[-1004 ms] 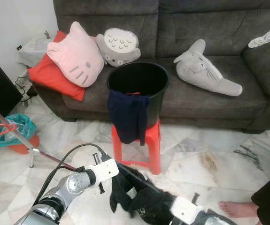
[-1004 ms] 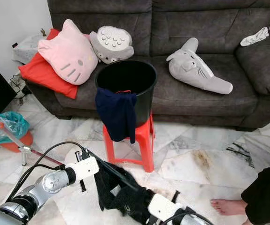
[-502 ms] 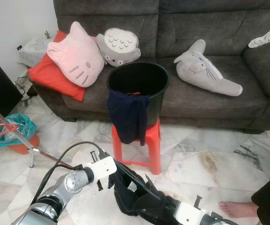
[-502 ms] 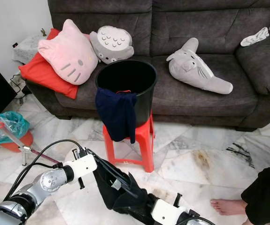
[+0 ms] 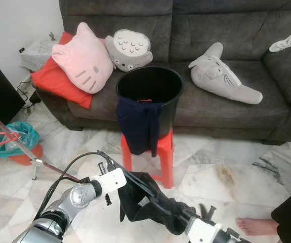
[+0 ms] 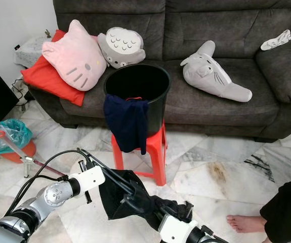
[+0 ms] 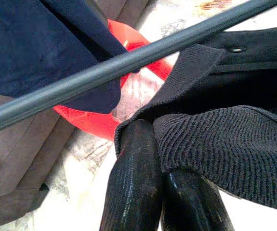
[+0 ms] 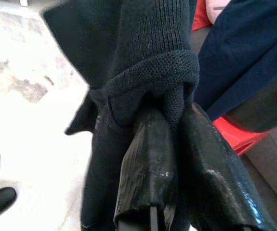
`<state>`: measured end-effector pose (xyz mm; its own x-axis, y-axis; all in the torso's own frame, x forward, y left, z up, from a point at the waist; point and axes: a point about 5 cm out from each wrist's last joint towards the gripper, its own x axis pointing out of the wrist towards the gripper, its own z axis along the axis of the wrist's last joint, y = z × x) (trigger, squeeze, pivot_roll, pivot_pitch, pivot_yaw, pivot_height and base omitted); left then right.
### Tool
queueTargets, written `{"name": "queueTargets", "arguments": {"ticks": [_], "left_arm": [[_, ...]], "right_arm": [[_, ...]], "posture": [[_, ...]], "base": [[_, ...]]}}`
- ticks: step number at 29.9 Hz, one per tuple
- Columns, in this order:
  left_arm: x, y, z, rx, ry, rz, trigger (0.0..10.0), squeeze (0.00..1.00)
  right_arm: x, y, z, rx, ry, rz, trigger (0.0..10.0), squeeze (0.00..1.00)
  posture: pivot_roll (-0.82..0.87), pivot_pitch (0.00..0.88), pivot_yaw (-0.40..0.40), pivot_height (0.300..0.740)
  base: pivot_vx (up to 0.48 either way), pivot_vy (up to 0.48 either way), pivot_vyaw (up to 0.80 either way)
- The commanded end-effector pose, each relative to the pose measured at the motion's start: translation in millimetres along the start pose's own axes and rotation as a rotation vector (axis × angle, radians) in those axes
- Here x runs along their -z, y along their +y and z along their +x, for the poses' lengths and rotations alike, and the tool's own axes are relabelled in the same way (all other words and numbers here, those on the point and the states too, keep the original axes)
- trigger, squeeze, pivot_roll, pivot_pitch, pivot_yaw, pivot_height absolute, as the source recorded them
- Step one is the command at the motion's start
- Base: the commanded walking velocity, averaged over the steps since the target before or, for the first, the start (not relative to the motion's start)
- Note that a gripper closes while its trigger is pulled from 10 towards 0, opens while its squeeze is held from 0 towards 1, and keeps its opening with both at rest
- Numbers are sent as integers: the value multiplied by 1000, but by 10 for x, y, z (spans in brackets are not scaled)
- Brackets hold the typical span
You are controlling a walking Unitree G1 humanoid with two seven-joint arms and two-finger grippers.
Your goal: Hang hanger
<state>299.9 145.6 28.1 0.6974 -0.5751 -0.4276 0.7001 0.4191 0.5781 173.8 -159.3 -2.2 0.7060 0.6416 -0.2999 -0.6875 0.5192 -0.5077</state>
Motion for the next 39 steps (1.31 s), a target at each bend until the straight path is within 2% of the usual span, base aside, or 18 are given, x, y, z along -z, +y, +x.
{"name": "queueTargets", "arguments": {"ticks": [1,5,10,11,14,17,22,23,26,34,35,36,39], "left_arm": [[32,55,-3,-12,38,11,10000,0],[19,106,8,-24,46,20,10000,0],[21,125,7,-29,52,26,10000,0],[27,137,4,-35,57,24,10000,0],[44,144,0,-35,74,36,10000,0],[66,147,-8,-34,92,46,10000,0],[96,134,-30,-29,101,49,10000,0],[101,136,-33,-33,103,47,10000,0],[92,156,-37,-55,90,35,10000,0],[30,236,-31,-128,45,28,10000,0],[20,257,-30,-145,41,33,10000,0],[14,283,-29,-162,42,43,10000,0],[19,292,-30,-162,50,52,10000,0]], "right_arm": [[-134,91,32,-11,-56,20,10000,0],[-90,256,-68,-26,-4,57,10000,0],[17,281,-140,8,53,105,10000,0],[83,293,-199,14,88,118,10000,0],[177,320,-255,-1,140,115,10000,0],[300,269,-306,42,215,105,10000,0],[367,86,-360,131,244,119,10000,0],[387,-9,-380,166,256,112,10000,0],[410,-77,-411,184,268,116,10000,0],[435,-53,-445,136,280,91,10000,0],[401,-19,-436,104,258,76,10000,0],[292,88,-401,26,191,92,10000,0],[207,210,-389,-75,151,99,10000,0]], "posture": [[-91,63,91,740],[-97,64,92,740],[-97,65,93,740],[-98,66,93,740],[-96,67,92,740],[-95,67,93,740],[-94,68,94,740],[-93,69,94,740],[-93,69,93,740],[-94,69,91,740],[-94,69,91,740],[-93,69,91,740],[-95,69,92,740]], "base": [[0,0,0],[0,0,0],[0,0,0],[0,0,0],[0,0,0],[0,0,0],[0,0,0],[0,0,0],[0,0,0],[0,0,0],[0,0,0],[0,0,0],[0,0,0]]}}
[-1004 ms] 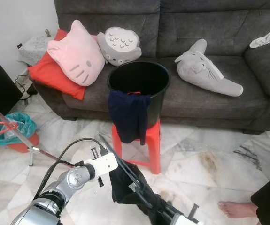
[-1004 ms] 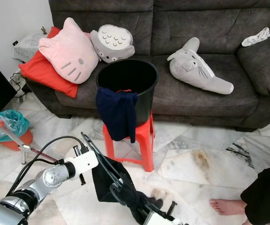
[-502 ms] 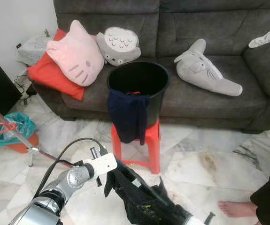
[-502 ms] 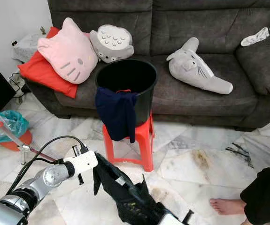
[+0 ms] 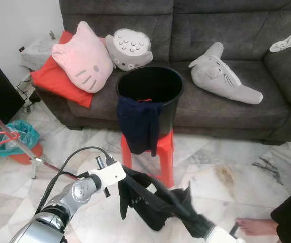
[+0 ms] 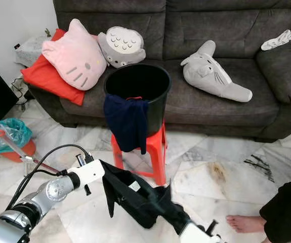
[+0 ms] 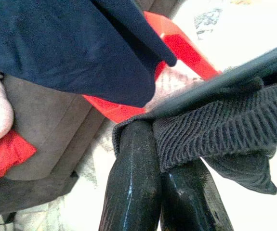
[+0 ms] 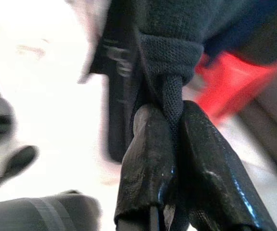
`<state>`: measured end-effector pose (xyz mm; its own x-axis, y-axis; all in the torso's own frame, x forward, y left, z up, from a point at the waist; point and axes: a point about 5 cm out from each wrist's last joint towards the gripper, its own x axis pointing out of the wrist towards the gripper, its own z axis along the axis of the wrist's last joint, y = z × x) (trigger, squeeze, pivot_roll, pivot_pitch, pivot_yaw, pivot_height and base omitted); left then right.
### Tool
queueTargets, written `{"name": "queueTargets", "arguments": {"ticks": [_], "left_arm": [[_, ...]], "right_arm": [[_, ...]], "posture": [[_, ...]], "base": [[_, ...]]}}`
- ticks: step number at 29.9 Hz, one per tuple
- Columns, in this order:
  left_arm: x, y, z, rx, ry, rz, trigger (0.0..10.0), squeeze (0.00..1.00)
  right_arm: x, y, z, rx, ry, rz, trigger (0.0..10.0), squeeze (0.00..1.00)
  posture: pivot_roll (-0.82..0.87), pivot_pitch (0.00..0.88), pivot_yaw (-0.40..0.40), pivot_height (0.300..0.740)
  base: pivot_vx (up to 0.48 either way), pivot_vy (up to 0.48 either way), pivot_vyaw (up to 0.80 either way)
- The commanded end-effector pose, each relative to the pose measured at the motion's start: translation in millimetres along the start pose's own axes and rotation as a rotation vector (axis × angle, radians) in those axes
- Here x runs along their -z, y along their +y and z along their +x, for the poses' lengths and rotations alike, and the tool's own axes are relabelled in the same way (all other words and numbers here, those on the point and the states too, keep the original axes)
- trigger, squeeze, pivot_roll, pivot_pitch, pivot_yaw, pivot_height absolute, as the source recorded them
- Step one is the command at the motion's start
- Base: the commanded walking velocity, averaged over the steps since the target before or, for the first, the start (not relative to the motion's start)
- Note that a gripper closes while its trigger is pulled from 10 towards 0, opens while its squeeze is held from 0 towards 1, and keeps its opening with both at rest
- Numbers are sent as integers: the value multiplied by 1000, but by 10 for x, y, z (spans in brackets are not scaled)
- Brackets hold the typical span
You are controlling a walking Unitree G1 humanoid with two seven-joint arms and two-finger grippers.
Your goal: Hang hanger
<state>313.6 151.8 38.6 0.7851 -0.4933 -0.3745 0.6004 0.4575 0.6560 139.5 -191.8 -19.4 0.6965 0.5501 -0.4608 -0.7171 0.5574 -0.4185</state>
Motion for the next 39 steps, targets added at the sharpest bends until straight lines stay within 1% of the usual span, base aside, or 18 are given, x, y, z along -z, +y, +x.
{"name": "queueTargets", "arguments": {"ticks": [1,2,3,4,5,6,9,10,15,18,20,23,24,25,26,29,36,39], "left_arm": [[36,113,-29,-34,17,14,10000,0],[38,114,-27,-34,20,15,10000,0],[38,114,-27,-34,20,15,10000,0],[38,114,-24,-32,23,18,10000,0],[37,113,-21,-31,26,20,10000,0],[37,113,-21,-31,26,20,10000,0],[34,113,-15,-32,28,23,10000,0],[30,111,-12,-32,27,24,10000,0],[28,108,-11,-30,26,24,10000,0],[30,100,-11,-24,27,24,10000,0],[40,86,-18,-9,28,22,10000,0],[45,86,-21,-7,30,23,10000,0],[47,81,-21,-1,32,21,10000,0],[47,81,-21,-1,32,21,10000,0],[52,69,-23,13,35,18,10000,0],[52,38,-21,36,34,16,10000,0],[53,-2,-19,70,36,15,10000,0],[53,-6,-19,74,37,15,10000,0]], "right_arm": [[-79,100,-1,-72,-41,2,10000,0],[-121,155,-8,-108,-60,4,10000,0],[-121,155,-8,-108,-60,4,10000,0],[-157,211,-19,-146,-71,16,10000,0],[-173,271,-45,-195,-68,32,10000,0],[-173,271,-45,-195,-68,32,10000,0],[-176,352,-101,-253,-50,75,10000,0],[-177,404,-135,-290,-42,89,10000,0],[-176,418,-149,-306,-26,106,10000,0],[-155,376,-157,-268,10,108,10000,0],[-128,227,-124,-162,15,95,10000,0],[-121,149,-110,-125,15,97,10000,0],[-121,38,-99,-74,13,77,10000,0],[-121,38,-99,-74,13,77,10000,0],[-118,-84,-93,-20,16,67,10000,0],[-118,-190,-95,26,22,76,10000,0],[-109,-281,-106,67,31,62,10000,0],[-106,-290,-107,71,35,61,10000,0]], "posture": [[-95,69,92,740],[-93,69,91,740],[-93,69,91,740],[-94,69,91,740],[-94,69,91,740],[-94,69,91,740],[-100,70,92,740],[-101,70,91,740],[-103,70,92,740],[-101,70,92,740],[-99,70,92,740],[-99,70,92,740],[-99,70,92,740],[-99,70,92,740],[-98,70,93,740],[-98,69,93,740],[-100,71,95,740],[-101,70,94,740]], "base": [[0,0,0],[0,0,0],[0,0,0],[0,0,0],[0,0,0],[0,0,0],[0,0,0],[0,0,0],[0,0,0],[0,0,0],[0,0,0],[0,0,0],[0,0,0],[0,0,0],[0,0,0],[0,0,0],[0,0,0],[0,0,0]]}}
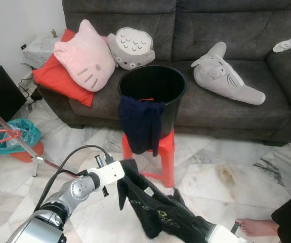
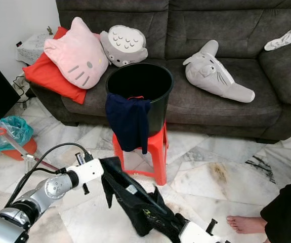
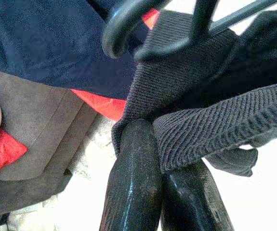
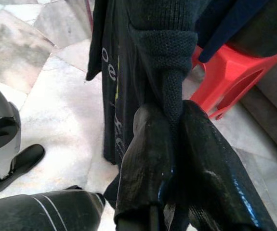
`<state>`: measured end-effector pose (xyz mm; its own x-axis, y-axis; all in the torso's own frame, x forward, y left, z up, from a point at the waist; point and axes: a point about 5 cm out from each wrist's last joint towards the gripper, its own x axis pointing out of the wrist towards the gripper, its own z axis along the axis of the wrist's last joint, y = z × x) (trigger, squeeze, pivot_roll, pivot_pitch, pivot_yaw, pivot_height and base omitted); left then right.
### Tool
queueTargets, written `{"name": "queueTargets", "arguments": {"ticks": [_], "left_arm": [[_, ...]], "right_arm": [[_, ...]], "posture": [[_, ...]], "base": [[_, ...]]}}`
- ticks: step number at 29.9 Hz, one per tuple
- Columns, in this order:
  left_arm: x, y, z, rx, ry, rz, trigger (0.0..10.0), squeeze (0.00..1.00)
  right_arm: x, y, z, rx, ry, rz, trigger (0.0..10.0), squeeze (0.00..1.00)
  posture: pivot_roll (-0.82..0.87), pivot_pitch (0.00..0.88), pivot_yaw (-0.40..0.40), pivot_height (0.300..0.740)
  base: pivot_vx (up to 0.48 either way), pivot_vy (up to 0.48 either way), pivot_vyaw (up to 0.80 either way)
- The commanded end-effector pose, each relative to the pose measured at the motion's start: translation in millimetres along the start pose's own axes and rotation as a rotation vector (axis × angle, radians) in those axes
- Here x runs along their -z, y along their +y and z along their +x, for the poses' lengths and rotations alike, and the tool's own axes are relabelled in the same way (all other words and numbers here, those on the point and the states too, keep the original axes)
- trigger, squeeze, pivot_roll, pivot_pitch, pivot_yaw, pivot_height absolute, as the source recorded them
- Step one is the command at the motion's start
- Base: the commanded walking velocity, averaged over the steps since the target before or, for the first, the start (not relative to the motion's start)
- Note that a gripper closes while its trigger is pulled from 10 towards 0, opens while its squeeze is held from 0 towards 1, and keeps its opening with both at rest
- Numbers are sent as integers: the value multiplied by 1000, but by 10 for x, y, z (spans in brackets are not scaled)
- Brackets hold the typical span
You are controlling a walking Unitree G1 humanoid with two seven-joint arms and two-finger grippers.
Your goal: Hang hanger
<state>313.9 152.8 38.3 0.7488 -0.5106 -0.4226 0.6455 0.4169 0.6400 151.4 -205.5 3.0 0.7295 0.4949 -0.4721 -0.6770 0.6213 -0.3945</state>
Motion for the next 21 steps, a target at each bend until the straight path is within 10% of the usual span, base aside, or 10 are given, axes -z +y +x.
{"name": "queueTargets", "arguments": {"ticks": [1,21], "left_arm": [[43,-14,-16,15,24,1,10000,0],[31,19,-9,-2,24,0,10000,0]], "right_arm": [[-13,-30,-7,13,-5,4,10000,0],[4,201,-11,-146,25,81,10000,0]], "posture": [[-101,70,93,740],[-100,72,92,740]], "base": [[0,0,0],[0,0,0]]}}
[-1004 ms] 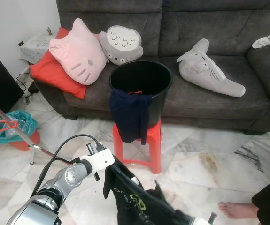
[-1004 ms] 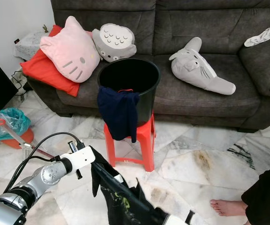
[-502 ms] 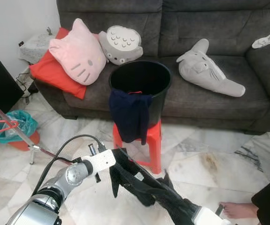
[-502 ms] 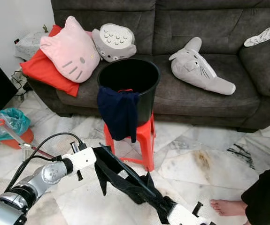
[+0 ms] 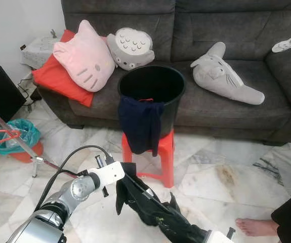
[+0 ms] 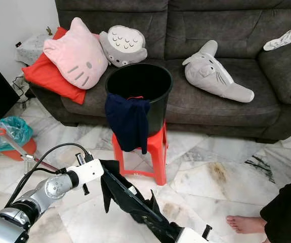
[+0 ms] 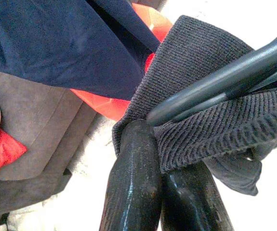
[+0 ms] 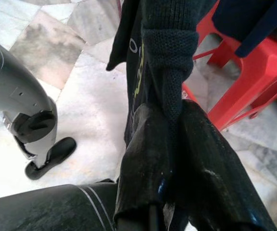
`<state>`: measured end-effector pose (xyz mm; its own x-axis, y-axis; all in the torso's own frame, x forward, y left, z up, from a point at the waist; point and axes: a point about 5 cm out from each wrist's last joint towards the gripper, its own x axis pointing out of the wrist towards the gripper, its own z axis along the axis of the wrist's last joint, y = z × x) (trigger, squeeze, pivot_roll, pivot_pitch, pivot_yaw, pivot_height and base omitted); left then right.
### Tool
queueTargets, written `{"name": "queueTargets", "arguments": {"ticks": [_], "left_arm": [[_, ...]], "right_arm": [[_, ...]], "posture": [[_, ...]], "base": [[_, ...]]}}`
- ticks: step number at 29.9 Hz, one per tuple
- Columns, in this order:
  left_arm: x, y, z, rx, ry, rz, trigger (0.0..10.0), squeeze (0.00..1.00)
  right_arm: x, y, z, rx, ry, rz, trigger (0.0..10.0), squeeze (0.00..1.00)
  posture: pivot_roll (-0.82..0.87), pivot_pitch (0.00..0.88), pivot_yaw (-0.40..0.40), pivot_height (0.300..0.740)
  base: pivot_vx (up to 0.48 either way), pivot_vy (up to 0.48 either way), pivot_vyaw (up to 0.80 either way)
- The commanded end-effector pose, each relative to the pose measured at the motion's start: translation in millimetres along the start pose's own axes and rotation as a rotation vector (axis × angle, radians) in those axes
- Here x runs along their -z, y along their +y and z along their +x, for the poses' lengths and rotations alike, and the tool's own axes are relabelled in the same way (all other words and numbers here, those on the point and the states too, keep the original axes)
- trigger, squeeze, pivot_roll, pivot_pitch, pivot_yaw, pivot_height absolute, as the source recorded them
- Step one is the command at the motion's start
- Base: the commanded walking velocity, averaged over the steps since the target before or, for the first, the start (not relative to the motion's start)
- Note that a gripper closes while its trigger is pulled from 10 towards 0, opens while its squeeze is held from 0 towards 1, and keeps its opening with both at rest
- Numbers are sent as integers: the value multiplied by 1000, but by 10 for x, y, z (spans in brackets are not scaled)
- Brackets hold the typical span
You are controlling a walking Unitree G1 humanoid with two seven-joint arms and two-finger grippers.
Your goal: Hang hanger
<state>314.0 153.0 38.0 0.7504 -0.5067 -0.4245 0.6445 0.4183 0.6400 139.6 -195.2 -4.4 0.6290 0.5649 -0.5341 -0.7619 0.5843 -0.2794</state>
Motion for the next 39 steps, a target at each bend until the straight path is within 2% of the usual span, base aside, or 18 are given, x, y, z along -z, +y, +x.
{"name": "queueTargets", "arguments": {"ticks": [1,11,17,25,29,35,39], "left_arm": [[28,16,-10,1,20,1,10000,0],[29,12,-9,4,20,-1,10000,0],[31,1,-10,10,21,-4,10000,0],[47,-47,-5,57,39,-5,10000,0],[92,-165,-17,155,72,-8,10000,0],[121,-286,-41,243,78,-6,10000,0],[142,-295,-52,256,90,0,10000,0]], "right_arm": [[16,44,-6,-19,15,38,10000,0],[81,165,4,-91,66,146,10000,0],[111,178,9,-98,96,154,10000,0],[84,144,16,-127,126,140,10000,0],[8,115,44,-160,130,101,10000,0],[-16,57,90,-132,133,80,10000,0],[-34,-11,109,-88,137,49,10000,0]], "posture": [[-100,72,91,740],[-97,72,91,740],[-97,73,91,740],[-98,72,93,740],[-97,71,94,740],[-95,70,93,740],[-94,71,93,740]], "base": [[0,0,0],[0,0,0],[0,0,0],[0,0,0],[0,0,0],[0,0,0],[0,0,0]]}}
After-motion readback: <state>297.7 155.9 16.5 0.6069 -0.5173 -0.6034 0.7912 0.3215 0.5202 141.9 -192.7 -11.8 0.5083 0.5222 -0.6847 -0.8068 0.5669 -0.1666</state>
